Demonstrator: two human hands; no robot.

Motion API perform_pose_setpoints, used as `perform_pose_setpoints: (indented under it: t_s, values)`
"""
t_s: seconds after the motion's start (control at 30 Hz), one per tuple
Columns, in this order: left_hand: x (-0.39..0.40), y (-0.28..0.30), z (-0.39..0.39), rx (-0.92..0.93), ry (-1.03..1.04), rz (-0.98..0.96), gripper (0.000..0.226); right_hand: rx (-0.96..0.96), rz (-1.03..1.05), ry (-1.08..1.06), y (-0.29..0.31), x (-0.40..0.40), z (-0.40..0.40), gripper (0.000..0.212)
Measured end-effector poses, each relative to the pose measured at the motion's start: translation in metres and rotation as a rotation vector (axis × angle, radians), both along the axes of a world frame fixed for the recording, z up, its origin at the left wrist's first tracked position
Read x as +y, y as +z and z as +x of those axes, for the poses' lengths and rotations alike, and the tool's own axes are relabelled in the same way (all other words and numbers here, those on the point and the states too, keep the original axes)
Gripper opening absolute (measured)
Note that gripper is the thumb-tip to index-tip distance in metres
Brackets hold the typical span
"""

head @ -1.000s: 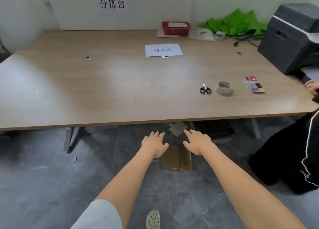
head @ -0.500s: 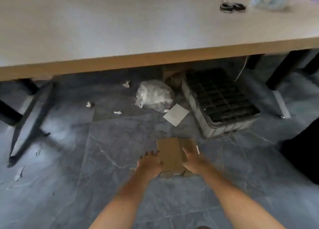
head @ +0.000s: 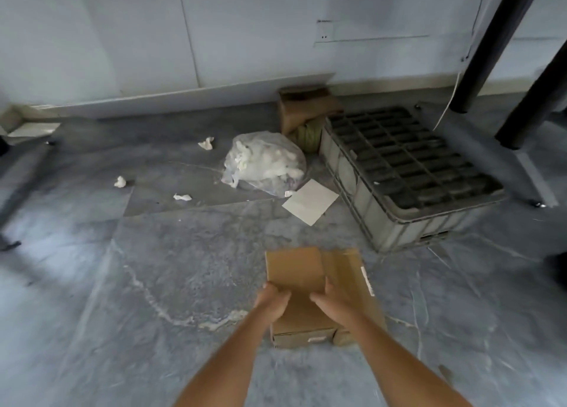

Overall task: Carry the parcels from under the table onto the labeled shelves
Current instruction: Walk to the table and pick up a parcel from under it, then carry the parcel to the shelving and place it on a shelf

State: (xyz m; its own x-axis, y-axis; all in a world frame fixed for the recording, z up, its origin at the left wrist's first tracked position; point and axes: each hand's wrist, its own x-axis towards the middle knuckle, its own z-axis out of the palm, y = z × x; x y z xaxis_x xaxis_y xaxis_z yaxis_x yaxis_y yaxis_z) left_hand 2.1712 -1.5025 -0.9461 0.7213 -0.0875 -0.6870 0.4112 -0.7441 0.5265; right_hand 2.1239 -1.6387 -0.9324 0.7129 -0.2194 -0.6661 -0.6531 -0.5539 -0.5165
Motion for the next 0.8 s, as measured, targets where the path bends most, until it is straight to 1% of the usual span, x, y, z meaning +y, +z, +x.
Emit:
perform_pose_setpoints:
  t_s: [0.1, 0.2, 0.37, 0.43, 0.53, 0.63, 0.67, 0.73, 0.8]
  values:
    - [0.004, 0.019, 0.0, -0.003, 0.076, -0.038, 0.055, -0.024, -0.011, -0.03, 0.023, 0.002, -0.001, 0.076]
    - [0.016, 0.066, -0.006, -0.018, 0.114, -0.072, 0.051, -0.054, 0.013, -0.044, 0.073, 0.007, -0.004, 0.071]
    - [0.04, 0.178, -0.024, -0.01, 0.225, -0.141, 0.058, -0.061, 0.087, -0.05, 0.18, 0.026, -0.015, 0.063]
    - [0.055, 0.233, -0.036, 0.014, 0.27, -0.166, 0.054, -0.054, 0.067, -0.028, 0.231, 0.037, -0.022, 0.059]
    - [0.086, 0.313, -0.057, 0.022, 0.346, -0.195, 0.047, -0.03, 0.067, 0.061, 0.313, 0.065, -0.037, 0.062]
    - [0.128, 0.392, -0.081, 0.031, 0.394, -0.134, 0.054, -0.014, 0.063, 0.154, 0.391, 0.106, -0.048, 0.062]
    - [0.145, 0.415, -0.089, 0.036, 0.417, -0.118, 0.056, -0.011, 0.066, 0.196, 0.416, 0.121, -0.05, 0.057]
    - [0.181, 0.459, -0.107, 0.05, 0.482, -0.103, 0.061, -0.014, 0.079, 0.303, 0.461, 0.155, -0.054, 0.039]
    - [0.22, 0.495, -0.124, 0.064, 0.56, -0.073, 0.065, -0.028, 0.066, 0.405, 0.496, 0.191, -0.057, 0.036]
